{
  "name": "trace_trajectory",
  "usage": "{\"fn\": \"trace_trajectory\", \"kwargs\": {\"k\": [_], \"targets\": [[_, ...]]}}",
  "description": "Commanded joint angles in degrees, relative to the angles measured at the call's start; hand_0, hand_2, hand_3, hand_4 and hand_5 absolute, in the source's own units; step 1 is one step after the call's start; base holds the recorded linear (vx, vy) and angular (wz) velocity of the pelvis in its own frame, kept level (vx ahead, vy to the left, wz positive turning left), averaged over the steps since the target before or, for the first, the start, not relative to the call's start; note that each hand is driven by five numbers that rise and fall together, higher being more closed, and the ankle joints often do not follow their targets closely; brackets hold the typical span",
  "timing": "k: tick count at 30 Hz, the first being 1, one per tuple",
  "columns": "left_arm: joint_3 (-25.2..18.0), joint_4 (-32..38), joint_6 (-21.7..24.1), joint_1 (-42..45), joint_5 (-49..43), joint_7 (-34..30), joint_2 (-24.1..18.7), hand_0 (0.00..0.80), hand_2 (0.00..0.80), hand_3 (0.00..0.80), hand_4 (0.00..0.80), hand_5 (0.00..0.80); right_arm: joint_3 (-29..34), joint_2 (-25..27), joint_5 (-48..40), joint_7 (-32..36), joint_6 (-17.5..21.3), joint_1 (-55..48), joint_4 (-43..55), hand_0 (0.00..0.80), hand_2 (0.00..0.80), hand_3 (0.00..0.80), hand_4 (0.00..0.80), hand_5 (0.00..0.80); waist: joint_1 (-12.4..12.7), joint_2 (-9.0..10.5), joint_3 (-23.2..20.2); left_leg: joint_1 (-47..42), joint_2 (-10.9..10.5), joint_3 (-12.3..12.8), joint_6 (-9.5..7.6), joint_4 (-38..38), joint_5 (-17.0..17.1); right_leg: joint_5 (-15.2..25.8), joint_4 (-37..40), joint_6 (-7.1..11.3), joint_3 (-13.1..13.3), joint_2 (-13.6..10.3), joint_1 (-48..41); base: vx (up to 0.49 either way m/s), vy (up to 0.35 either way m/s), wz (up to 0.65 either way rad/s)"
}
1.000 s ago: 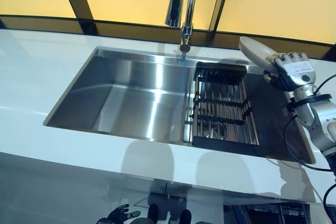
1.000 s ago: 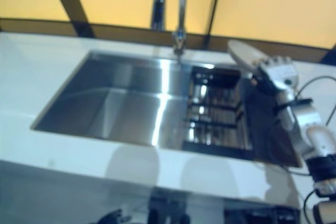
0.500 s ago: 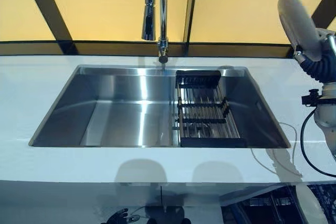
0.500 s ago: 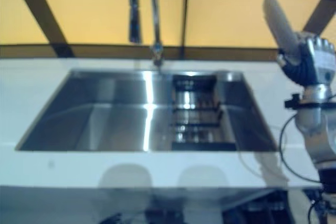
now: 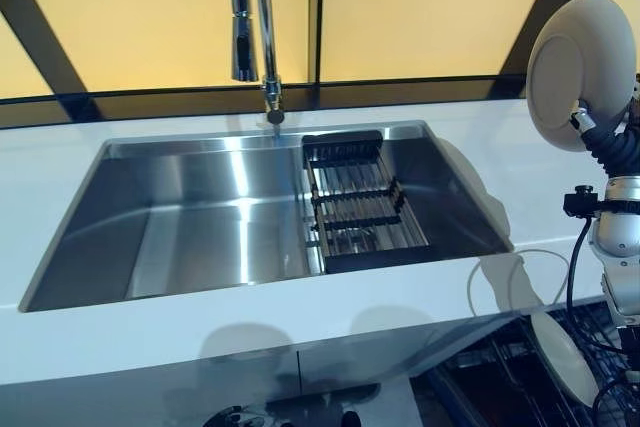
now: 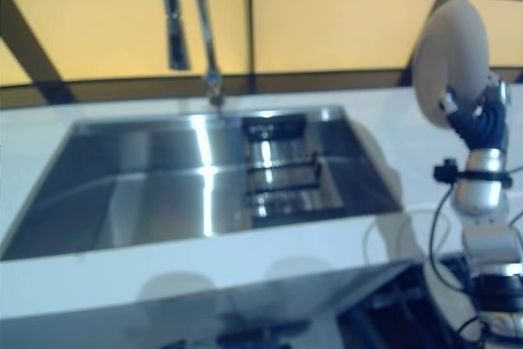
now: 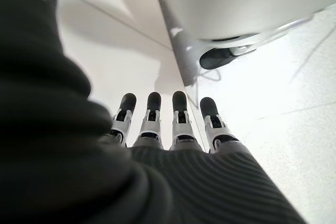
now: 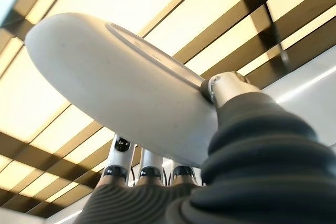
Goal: Take plates into dishwasher
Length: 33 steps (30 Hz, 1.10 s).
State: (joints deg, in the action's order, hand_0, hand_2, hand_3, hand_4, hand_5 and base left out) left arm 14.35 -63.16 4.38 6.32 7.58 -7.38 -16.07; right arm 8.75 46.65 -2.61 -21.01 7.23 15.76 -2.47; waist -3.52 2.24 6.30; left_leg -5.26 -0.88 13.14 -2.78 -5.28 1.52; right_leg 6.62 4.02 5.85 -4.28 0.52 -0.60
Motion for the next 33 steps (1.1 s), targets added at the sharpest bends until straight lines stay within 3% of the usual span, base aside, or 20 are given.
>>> {"fn": "trace_trajectory", "kwargs": {"k": [1, 3, 7, 13, 19, 26, 33], "targets": [[-2.2, -4.28, 1.44, -2.19, -1.02, 0.37, -1.81, 0.0, 0.0, 0.0, 0.0, 0.0, 6.63, 0.46, -4.74, -0.58, 1.38, 3.39, 3.26, 0.8, 0.8, 0.8, 0.8, 0.8, 0.5, -1.14, -0.3, -1.84, -1.71, 1.18, -4.05, 0.28, -8.28, 0.35, -5.62, -0.11, -5.22, -4.21, 3.07, -0.05, 0.019, -0.84], [-2.87, -4.51, 1.02, -2.57, -0.58, 0.41, -2.56, 0.0, 0.0, 0.0, 0.0, 0.0, 6.75, 0.99, -6.03, -0.73, 1.56, 3.2, 3.08, 0.8, 0.8, 0.8, 0.8, 0.8, 0.29, -1.39, -0.11, -1.91, -1.02, 3.05, -4.28, 0.28, -8.27, -0.88, -8.17, -0.75, -6.96, -5.18, 2.86, -0.035, -0.018, -0.87], [-2.78, -5.32, 0.69, -3.3, 0.12, -0.09, -3.62, 0.0, 0.0, 0.0, 0.0, 0.0, 7.53, 1.95, -8.52, -1.15, 1.7, 0.91, 2.8, 0.8, 0.8, 0.8, 0.8, 0.8, -1.01, -1.67, -0.77, -1.81, -0.31, 4.0, -4.85, 0.28, -8.59, -3.68, -9.96, -2.03, -5.98, -5.95, 0.98, -0.01, -0.091, -0.75], [-2.86, -4.75, 0.51, -4.0, 0.29, -0.36, -4.11, 0.0, 0.0, 0.0, 0.0, 0.0, 8.56, 0.44, -14.53, 1.45, 0.56, -1.61, 1.02, 0.8, 0.8, 0.8, 0.8, 0.8, -1.7, -1.21, -1.93, -2.77, 0.88, 6.44, -3.96, 0.28, -9.61, -5.02, -5.27, -1.13, -6.29, -6.36, -2.41, -0.018, -0.261, -0.71], [-3.7, -4.94, 0.53, -5.72, -0.69, -0.24, -3.76, 0.0, 0.0, 0.0, 0.0, 0.0, 9.37, -0.19, -16.6, 2.65, -0.3, -2.33, -1.74, 0.8, 0.8, 0.8, 0.8, 0.8, -2.76, -0.3, -2.71, -3.53, 2.43, 9.55, -2.2, 0.28, -9.3, -6.65, -0.82, -0.96, -5.37, -4.19, -3.83, -0.058, -0.388, -0.35], [-3.72, -5.12, 2.98, -4.44, -2.27, -0.63, -0.74, 0.0, 0.0, 0.0, 0.0, 0.0, 9.45, 0.71, -12.62, 6.23, -4.18, -3.51, -3.42, 0.8, 0.8, 0.8, 0.8, 0.8, -4.28, 0.67, -3.12, -5.27, 4.82, 11.47, 0.51, 0.28, -7.74, -7.77, 0.75, -4.55, -3.26, -1.31, -5.28, -0.023, -0.421, -0.17], [-1.51, -4.32, 3.53, -5.19, -3.94, -0.85, 0.52, 0.0, 0.0, 0.0, 0.0, 0.0, 7.46, 1.69, -7.01, 11.08, -7.2, -4.43, -6.61, 0.8, 0.8, 0.8, 0.8, 0.8, -5.52, 0.47, -2.39, -4.4, 6.6, 11.94, 2.25, 0.28, -5.96, -7.99, 0.98, -6.04, -3.23, -0.22, -4.53, -0.034, -0.237, -0.02]]}}
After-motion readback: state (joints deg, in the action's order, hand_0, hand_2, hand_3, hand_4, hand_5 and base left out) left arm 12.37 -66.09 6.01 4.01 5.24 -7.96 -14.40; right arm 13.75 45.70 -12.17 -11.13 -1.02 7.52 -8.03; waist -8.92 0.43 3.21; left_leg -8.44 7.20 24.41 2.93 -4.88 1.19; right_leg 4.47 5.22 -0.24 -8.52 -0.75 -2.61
